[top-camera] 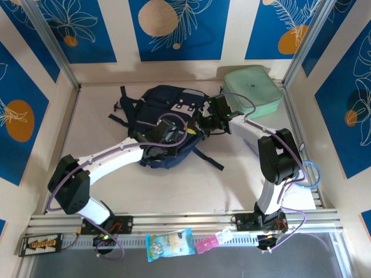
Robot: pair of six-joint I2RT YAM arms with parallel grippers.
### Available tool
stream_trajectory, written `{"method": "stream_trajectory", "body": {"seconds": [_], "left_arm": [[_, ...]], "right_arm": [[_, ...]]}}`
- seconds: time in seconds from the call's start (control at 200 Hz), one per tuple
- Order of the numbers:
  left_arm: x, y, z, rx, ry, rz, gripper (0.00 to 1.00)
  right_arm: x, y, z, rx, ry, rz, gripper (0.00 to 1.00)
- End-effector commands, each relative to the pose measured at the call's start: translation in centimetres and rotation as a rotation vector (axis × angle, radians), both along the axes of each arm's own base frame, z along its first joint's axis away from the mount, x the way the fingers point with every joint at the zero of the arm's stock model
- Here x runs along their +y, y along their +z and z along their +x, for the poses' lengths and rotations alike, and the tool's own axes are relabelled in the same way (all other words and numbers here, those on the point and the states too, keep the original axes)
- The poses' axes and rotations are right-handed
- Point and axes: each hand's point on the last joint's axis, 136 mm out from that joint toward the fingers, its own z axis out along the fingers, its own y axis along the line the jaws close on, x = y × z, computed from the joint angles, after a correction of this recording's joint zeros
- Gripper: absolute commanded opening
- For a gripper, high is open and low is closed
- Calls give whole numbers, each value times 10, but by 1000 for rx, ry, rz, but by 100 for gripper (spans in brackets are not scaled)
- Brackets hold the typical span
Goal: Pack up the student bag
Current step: Unzip the student bag at the top-center of the table.
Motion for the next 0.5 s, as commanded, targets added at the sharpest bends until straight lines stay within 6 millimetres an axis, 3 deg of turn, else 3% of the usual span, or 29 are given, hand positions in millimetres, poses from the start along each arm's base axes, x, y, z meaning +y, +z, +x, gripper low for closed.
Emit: {"method": "stream_trajectory", "body": {"seconds": [0.0, 0.08, 0.155, 0.315, 0.415, 0.495], "left_arm": [[-37, -7, -24, 79, -136, -76, 0], [-57, -3, -19, 71, -177, -96, 0], [-53, -5, -11, 57, -160, -44, 0], [-12, -10, -2, 32, -113, 56, 0], [20, -13, 1, 35, -84, 70, 0], [31, -14, 1, 37, -96, 66, 0]], "right_arm": [[-22, 28, 35, -181, 20, 1, 1], [-41, 28, 46, -195, -7, -20, 1], [-60, 28, 53, -210, -37, -32, 0], [-91, 28, 60, -224, -92, -75, 0], [-100, 26, 65, -228, -100, -88, 0], [-101, 25, 69, -235, -101, -93, 0]]}}
